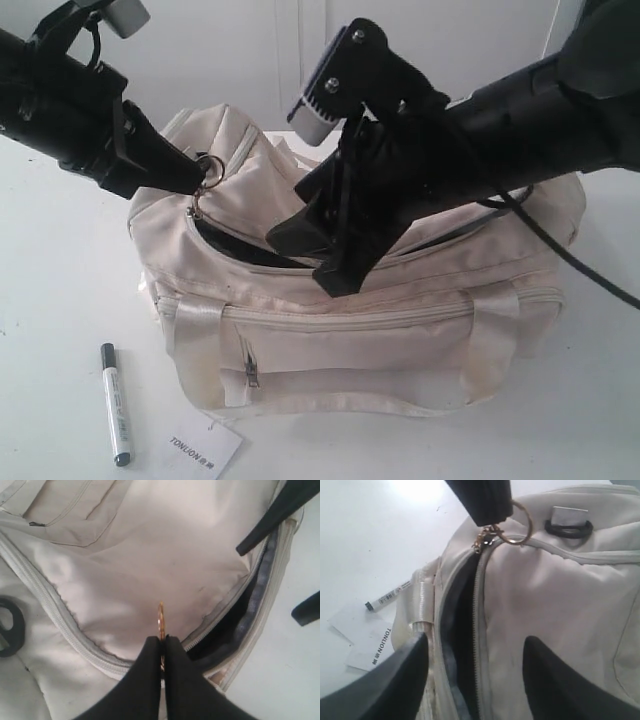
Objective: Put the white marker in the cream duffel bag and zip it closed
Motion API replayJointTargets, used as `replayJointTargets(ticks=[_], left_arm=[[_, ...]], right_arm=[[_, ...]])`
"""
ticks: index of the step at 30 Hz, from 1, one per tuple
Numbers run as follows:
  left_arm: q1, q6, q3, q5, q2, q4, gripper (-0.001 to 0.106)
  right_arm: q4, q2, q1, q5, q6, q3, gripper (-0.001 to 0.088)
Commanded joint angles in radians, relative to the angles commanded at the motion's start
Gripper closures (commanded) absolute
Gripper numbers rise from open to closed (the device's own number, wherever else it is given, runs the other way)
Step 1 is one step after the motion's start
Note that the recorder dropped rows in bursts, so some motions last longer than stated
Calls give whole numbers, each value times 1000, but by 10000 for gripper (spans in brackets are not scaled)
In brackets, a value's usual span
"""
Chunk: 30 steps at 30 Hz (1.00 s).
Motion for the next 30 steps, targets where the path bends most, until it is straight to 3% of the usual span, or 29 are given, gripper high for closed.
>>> replayJointTargets(ticks=[4, 12, 30], left_arm=[[0, 6, 0, -10, 0, -32, 1053], [0, 26, 0, -28, -57, -47, 1053], [0, 26, 0, -19, -62, -49, 1053]], right_arm=[[-2, 37, 20, -23, -63, 0, 249], [-2, 64, 72, -95, -62, 0, 249], [2, 92, 72, -202, 12, 0, 258]])
